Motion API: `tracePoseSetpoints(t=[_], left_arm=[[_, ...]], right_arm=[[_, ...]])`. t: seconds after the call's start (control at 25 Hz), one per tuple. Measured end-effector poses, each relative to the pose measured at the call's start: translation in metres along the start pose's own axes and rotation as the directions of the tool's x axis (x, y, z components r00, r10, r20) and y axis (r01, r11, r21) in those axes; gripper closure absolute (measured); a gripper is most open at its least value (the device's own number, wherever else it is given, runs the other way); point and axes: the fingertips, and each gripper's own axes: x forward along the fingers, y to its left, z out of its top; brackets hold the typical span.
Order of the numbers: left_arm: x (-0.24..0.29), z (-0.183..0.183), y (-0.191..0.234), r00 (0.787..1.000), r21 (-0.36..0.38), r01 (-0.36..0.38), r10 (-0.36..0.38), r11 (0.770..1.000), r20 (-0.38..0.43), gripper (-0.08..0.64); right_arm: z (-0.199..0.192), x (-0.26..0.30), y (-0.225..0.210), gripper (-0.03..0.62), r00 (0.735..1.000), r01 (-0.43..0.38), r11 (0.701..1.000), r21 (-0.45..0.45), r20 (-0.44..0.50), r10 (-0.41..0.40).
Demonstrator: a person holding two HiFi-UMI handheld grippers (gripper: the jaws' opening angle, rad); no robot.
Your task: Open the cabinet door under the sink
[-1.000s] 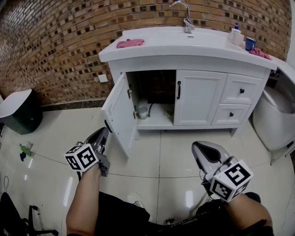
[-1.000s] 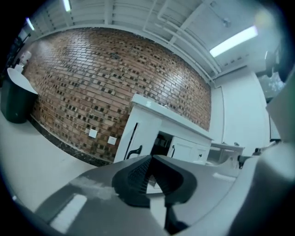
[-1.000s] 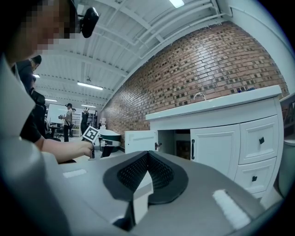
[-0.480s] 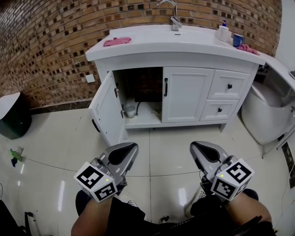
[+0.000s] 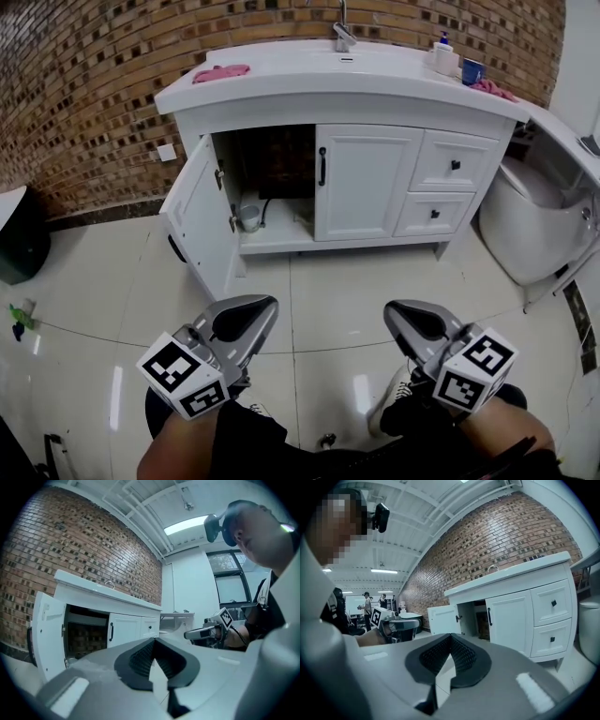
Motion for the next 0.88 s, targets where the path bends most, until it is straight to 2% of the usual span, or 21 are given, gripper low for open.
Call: tracePoseSetpoints(t=[0.24,0.88], left_arm=[[-0.002,-0.012,0.006,0.999,-0.008,-0.038,0.037,0.999,-0.028,0.555],[-0.01,-0.009,0.01,0.998,-0.018,-0.06,0.06,0.998,-0.009,0.555]], right_arm=[[-0.005,-0.001,0.001,0.584,1.0,0.017,1.0,-0.02,-0.013,-0.017],[-0.008,0.002,0.014,0.584,0.999,0.013,0.999,-0.053,-0.044,-0.015]])
